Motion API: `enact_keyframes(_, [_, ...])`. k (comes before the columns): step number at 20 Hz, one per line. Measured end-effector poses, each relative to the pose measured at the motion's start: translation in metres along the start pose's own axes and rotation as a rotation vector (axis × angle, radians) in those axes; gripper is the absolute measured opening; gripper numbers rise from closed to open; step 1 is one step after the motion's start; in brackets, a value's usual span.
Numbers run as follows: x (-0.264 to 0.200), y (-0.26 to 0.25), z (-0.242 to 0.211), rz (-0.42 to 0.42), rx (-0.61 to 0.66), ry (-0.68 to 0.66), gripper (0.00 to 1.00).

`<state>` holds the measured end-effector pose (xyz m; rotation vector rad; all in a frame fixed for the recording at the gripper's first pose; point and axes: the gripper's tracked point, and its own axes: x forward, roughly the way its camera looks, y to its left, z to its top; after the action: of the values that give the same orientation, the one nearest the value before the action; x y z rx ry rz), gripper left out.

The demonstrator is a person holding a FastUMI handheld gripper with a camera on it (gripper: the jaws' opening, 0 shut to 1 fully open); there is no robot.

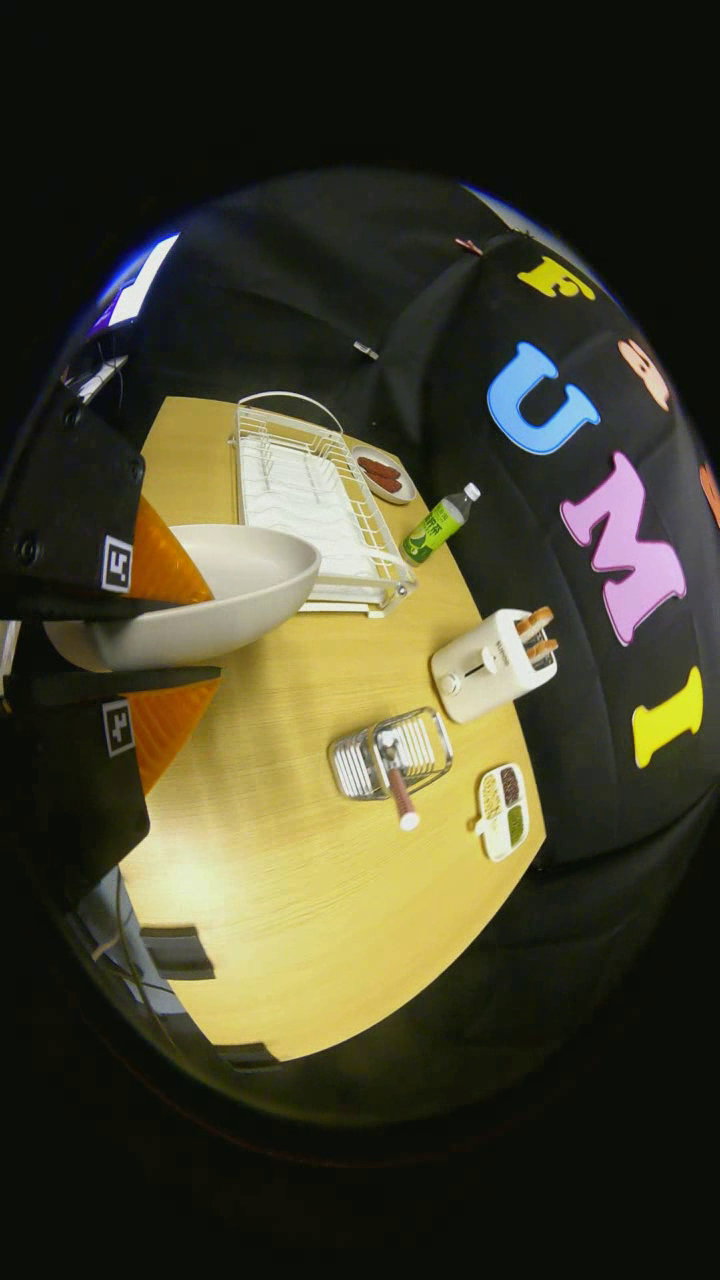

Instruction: Take the plate from the dish rack, then take the spoon from the basket and place it into the plate.

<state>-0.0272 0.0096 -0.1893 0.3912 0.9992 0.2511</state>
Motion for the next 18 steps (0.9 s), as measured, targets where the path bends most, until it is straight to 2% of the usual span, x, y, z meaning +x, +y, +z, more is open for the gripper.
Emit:
enact_keyframes(3, [0.009,-0.035,-0.009,-0.019,0.072,0.027,0.25])
enact_keyframes(6, [0.037,-0.059,-0.007,-0.009,0.097,0.053,0.25])
enact_keyframes(11, [0.084,-0.074,-0.004,0.046,0.042,0.119,0.25])
enact_keyframes(15, [0.107,-0.078,-0.018,0.124,0.055,0.199,0.27])
enact_keyframes(17, [0.108,-0.092,-0.014,0.118,0.015,0.184,0.3])
enact_keyframes(18, [0.106,-0.097,-0.014,0.125,-0.005,0.18,0.37])
